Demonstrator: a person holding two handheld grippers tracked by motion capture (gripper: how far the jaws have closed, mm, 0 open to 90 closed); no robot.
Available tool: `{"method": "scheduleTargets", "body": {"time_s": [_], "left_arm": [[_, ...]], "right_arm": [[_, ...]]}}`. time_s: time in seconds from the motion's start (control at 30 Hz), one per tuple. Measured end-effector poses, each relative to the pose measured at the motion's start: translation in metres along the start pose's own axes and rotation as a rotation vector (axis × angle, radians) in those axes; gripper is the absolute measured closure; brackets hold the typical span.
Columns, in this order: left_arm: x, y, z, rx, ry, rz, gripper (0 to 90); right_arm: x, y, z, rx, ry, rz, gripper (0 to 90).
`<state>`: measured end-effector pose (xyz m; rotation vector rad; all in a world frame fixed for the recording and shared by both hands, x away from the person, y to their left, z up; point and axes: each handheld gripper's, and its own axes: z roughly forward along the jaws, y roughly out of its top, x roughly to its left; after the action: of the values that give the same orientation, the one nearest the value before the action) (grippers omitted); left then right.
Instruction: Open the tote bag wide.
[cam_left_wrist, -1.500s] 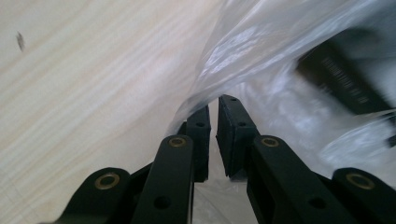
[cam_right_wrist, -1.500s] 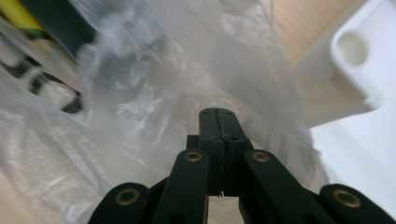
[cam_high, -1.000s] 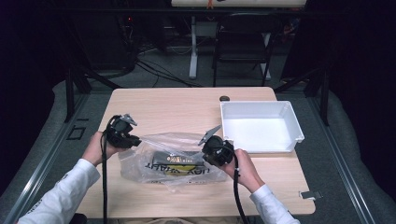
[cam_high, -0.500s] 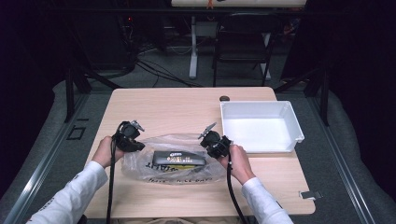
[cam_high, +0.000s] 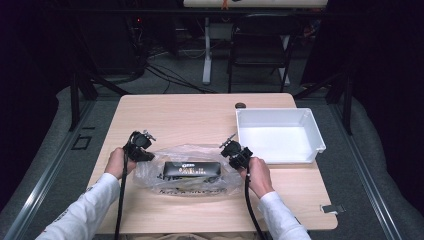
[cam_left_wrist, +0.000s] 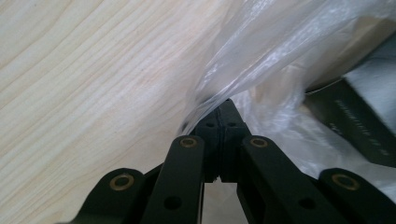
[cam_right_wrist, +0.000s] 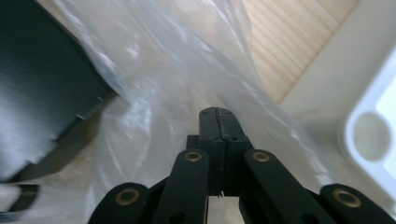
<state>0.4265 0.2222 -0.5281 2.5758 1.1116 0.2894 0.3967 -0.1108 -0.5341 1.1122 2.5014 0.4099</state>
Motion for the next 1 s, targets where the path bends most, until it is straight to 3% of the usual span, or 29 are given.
{"method": "scheduleTargets", "body": {"time_s": [0.33, 0.4, 0.43, 0.5, 0.53, 0.57, 0.63, 0.67, 0.7, 0.73, 0.8, 0.83, 0.9, 1.0], "left_arm": [[0.007, -0.007, 0.007, 0.014, 0.031, -0.015, 89.9], [0.008, -0.007, 0.006, 0.002, 0.025, -0.017, 89.5], [0.008, -0.007, 0.005, -0.007, 0.018, -0.022, 83.1], [0.01, -0.006, -0.001, -0.027, -0.005, -0.029, 78.7], [0.011, -0.005, -0.005, -0.044, -0.012, -0.029, 73.0], [0.012, -0.004, -0.009, -0.07, -0.03, -0.035, 73.0], [0.014, 0.0, -0.023, -0.117, -0.055, -0.052, 58.8], [0.014, 0.0, -0.023, -0.117, -0.055, -0.052, 53.9], [0.015, 0.003, -0.027, -0.126, -0.059, -0.059, 53.9], [0.016, 0.007, -0.036, -0.154, -0.065, -0.062, 48.0], [0.017, 0.01, -0.042, -0.168, -0.071, -0.068, 45.9], [0.017, 0.013, -0.047, -0.179, -0.073, -0.069, 42.3], [0.017, 0.018, -0.057, -0.211, -0.077, -0.068, 35.6], [0.015, 0.023, -0.07, -0.248, -0.081, -0.073, 31.6]], "right_arm": [[-0.013, -0.017, 0.004, 0.054, -0.031, 0.024, 90.0], [-0.014, -0.019, 0.004, 0.044, -0.019, 0.032, 90.0], [-0.013, -0.021, 0.003, 0.0, 0.013, 0.058, 90.0], [-0.014, -0.02, 0.0, 0.006, 0.024, 0.043, 90.0], [-0.014, -0.02, -0.006, -0.04, 0.067, 0.061, 90.0], [-0.014, -0.02, -0.006, -0.04, 0.067, 0.061, 90.0], [-0.017, -0.019, -0.018, -0.065, 0.133, 0.059, 82.7], [-0.017, -0.019, -0.018, -0.065, 0.133, 0.059, 82.7], [-0.017, -0.018, -0.021, -0.087, 0.154, 0.062, 81.3], [-0.017, -0.017, -0.027, -0.115, 0.18, 0.075, 73.8], [-0.018, -0.016, -0.03, -0.108, 0.192, 0.057, 71.3], [-0.016, -0.015, -0.033, -0.133, 0.205, 0.079, 65.8], [-0.016, -0.013, -0.041, -0.137, 0.228, 0.057, 58.2], [-0.014, -0.009, -0.05, -0.18, 0.252, 0.062, 49.0]]}}
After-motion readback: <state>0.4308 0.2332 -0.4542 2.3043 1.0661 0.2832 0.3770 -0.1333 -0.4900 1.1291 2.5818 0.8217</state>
